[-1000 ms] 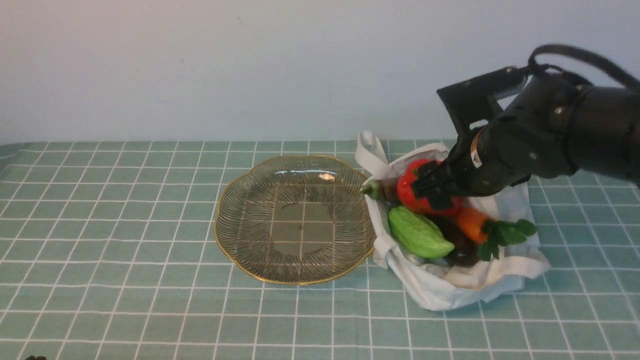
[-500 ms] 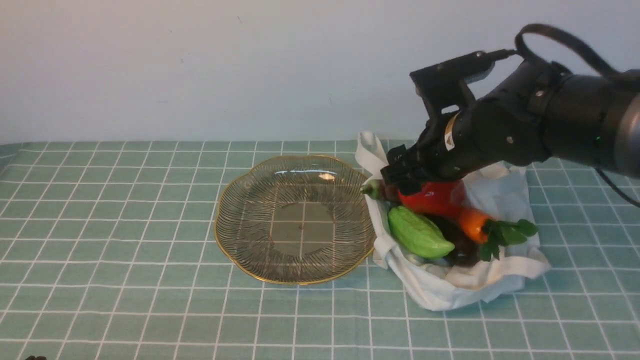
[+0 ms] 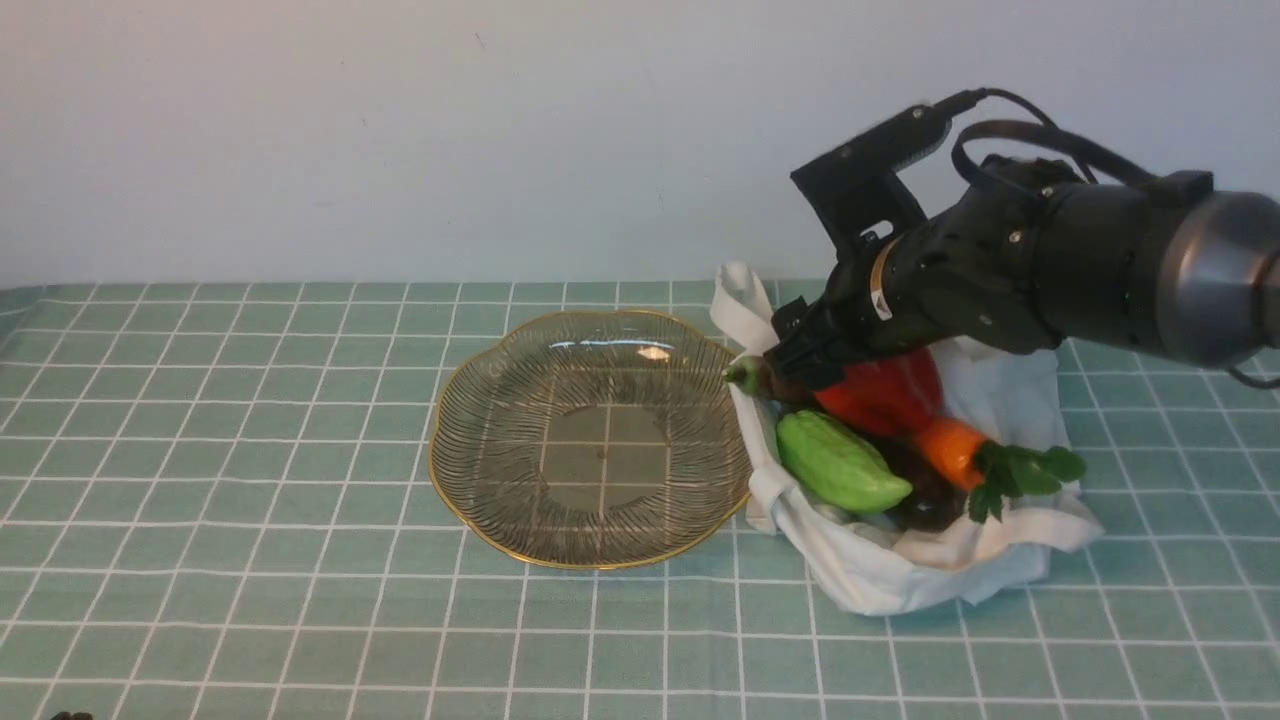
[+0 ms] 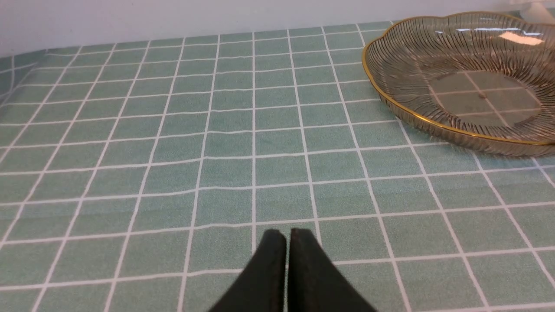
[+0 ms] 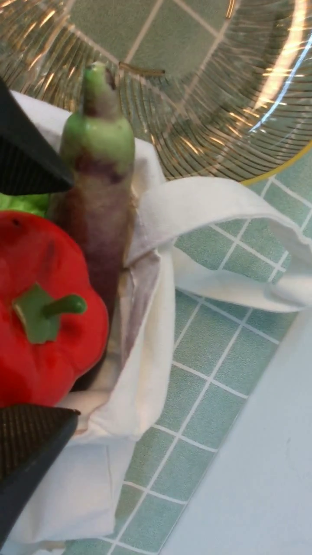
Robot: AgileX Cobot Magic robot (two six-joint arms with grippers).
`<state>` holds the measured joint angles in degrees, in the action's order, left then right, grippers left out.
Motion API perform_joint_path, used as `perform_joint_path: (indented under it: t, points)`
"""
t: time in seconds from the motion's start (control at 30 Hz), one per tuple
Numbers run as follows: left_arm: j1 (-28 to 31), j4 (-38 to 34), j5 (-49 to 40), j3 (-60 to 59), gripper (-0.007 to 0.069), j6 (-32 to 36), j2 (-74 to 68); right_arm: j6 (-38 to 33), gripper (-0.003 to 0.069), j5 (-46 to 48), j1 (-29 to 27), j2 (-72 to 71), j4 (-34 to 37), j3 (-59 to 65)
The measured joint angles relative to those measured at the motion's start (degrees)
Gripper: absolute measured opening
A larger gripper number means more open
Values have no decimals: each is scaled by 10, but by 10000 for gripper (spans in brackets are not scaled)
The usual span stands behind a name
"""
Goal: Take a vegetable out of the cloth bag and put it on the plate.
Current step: Use the right arm to grab a bell peppers from the bag
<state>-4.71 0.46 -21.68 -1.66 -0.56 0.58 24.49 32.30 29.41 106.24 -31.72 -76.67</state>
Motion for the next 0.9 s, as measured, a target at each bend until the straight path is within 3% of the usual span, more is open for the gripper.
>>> perform_joint_path:
  t: [0.33, 0.73, 0.9]
  points:
    - [0, 0, 0, 0, -4, 0, 0, 20, 581, 136, 0, -13, 47, -107]
    - [0, 0, 0, 0, -4, 0, 0, 69, 587, 157, -37, 81, 114, -126]
    - [0, 0, 0, 0, -4, 0, 0, 47, 587, 176, -44, 82, 149, -130]
